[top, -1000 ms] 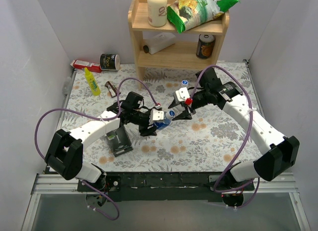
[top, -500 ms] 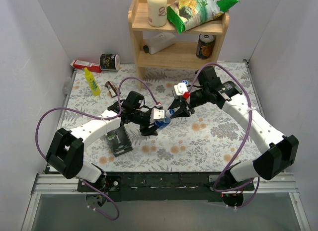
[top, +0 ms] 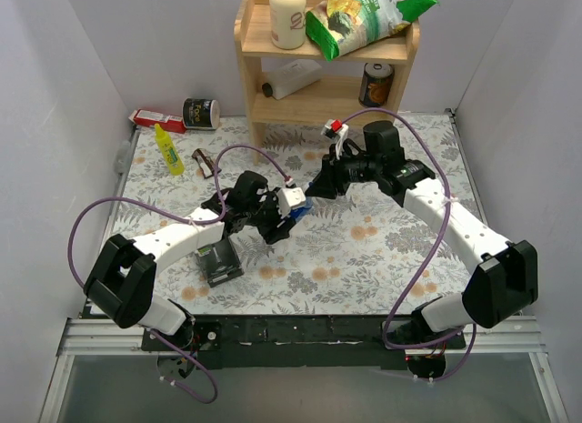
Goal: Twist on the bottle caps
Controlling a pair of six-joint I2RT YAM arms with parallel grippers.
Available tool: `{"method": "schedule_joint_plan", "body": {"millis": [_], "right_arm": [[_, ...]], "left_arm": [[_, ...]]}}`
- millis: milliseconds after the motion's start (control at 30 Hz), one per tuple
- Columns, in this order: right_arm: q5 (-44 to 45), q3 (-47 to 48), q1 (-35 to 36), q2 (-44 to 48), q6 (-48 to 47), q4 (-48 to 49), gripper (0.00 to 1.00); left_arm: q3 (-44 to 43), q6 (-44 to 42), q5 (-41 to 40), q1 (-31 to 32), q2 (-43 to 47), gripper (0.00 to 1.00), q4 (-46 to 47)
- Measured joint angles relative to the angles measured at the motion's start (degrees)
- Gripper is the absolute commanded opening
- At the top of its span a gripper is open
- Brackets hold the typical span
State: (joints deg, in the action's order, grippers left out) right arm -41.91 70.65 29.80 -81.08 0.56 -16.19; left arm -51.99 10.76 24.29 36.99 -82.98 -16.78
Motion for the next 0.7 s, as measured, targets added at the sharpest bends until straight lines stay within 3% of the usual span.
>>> {"method": "schedule_joint_plan", "body": {"millis": [67,167,400,700], "right_arm": [[-0.2,0.0,-0.5,-0.2,1.0,1.4,0.55],[-3.6,0.1,-1.8,-0.1,-1.1,2.3,0.65],[-15.6,-1.6,-4.8,5.2,-5.4,12.5,0.66],[-28.0,-4.1,-5.2,3.2,5.7,32.2,0.66]], "left_arm": [[0.0,1.3,-1.2,0.1,0.0,0.0,0.9],[0.5,1.2,-0.4,0.3,1.0,0.0,1.9],[1.7,-1.1,11.4,-4.1,5.7,0.0,-0.7],[-3.6,-1.6,20.9,-4.5,4.2,0.0,-3.0]]}}
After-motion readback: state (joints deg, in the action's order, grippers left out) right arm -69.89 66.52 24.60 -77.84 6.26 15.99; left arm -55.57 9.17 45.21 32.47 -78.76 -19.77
